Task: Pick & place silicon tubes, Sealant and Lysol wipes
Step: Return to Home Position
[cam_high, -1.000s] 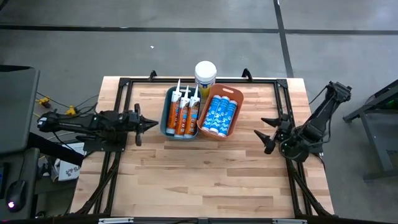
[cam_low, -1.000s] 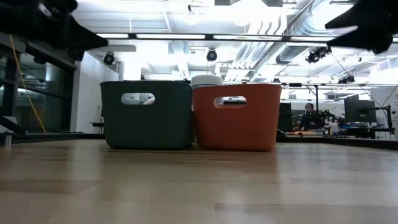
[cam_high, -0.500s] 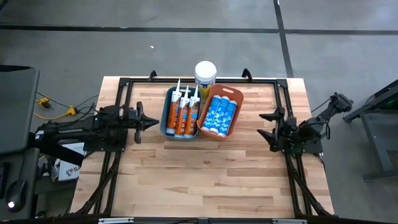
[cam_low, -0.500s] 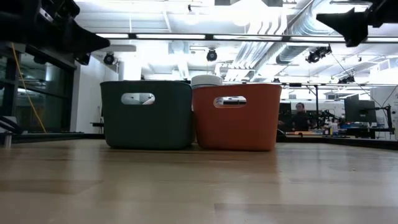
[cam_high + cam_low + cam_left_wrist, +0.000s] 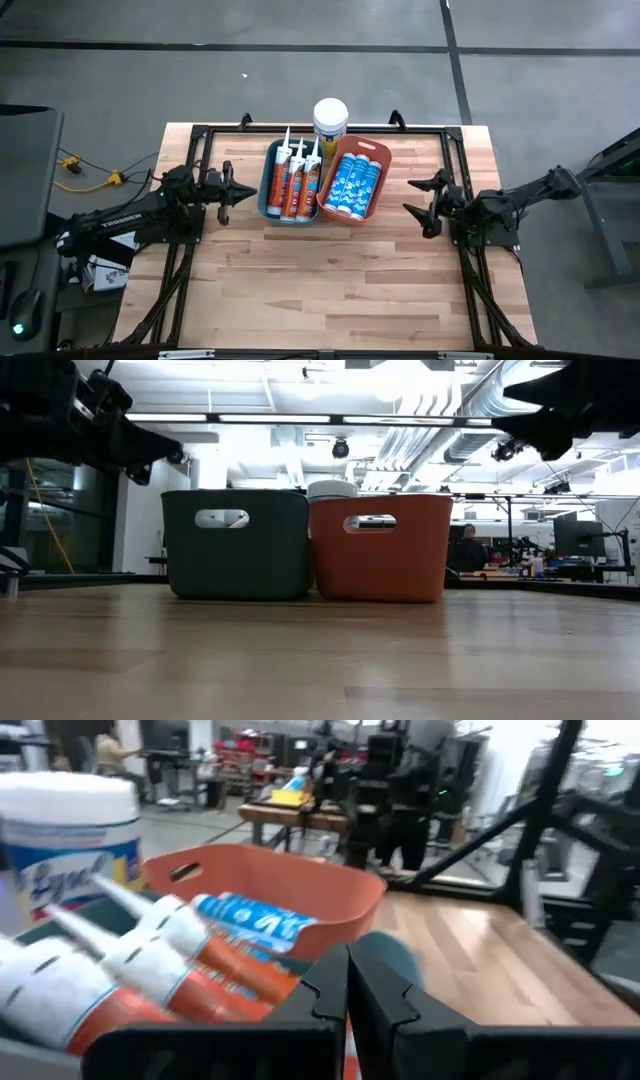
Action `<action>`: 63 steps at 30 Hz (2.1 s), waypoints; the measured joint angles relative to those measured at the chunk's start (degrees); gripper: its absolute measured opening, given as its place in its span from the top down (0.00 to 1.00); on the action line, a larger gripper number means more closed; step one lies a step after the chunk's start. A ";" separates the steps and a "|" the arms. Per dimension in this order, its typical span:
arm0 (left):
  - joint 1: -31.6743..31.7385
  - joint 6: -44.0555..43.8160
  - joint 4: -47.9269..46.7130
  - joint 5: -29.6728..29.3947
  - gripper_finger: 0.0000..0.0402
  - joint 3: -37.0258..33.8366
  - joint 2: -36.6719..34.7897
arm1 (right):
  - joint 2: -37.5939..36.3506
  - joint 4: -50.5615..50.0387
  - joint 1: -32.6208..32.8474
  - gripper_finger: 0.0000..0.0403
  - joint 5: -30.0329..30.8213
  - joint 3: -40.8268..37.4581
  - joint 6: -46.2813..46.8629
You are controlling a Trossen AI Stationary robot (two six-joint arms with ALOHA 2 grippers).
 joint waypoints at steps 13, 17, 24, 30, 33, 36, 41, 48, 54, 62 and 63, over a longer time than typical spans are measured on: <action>0.63 2.25 -0.21 -2.46 1.00 -3.22 0.12 | 5.44 -3.64 -12.03 0.18 -9.43 0.00 8.58; 0.63 2.23 -0.13 -1.09 1.00 -3.45 0.13 | 8.53 -3.05 -12.79 0.18 -9.35 0.00 9.46; 0.63 2.34 -0.18 -0.86 1.00 -3.56 0.13 | 11.95 0.43 -13.29 0.18 -10.36 0.00 9.37; 0.63 2.38 0.28 -0.52 1.00 -3.60 0.04 | 11.48 3.14 -13.29 0.18 -9.26 0.00 7.18; 0.63 3.25 0.35 0.36 1.00 -3.62 0.04 | 11.46 4.48 -13.42 0.18 -9.06 0.01 5.70; 0.63 3.72 1.64 0.37 1.00 -3.64 0.09 | 11.48 4.49 -14.14 0.18 -9.32 -0.02 5.57; 0.63 4.69 2.38 0.36 1.00 -3.67 0.07 | 10.58 9.16 -15.26 0.18 -8.03 -3.63 5.14; 0.63 6.77 1.84 0.78 1.00 -3.67 0.06 | 7.19 8.80 -15.43 0.18 -9.55 -3.63 3.05; 0.63 7.52 1.68 4.87 1.00 -3.69 0.06 | 3.87 1.99 -15.43 0.18 -8.95 -3.63 3.47; 0.63 7.76 -1.95 4.82 1.00 -3.78 0.09 | 1.73 -8.95 -15.43 0.18 -8.99 -3.63 6.36; 0.63 7.79 -2.90 4.84 1.00 -3.78 0.06 | 1.76 -10.31 -15.43 0.18 -9.08 -3.63 6.88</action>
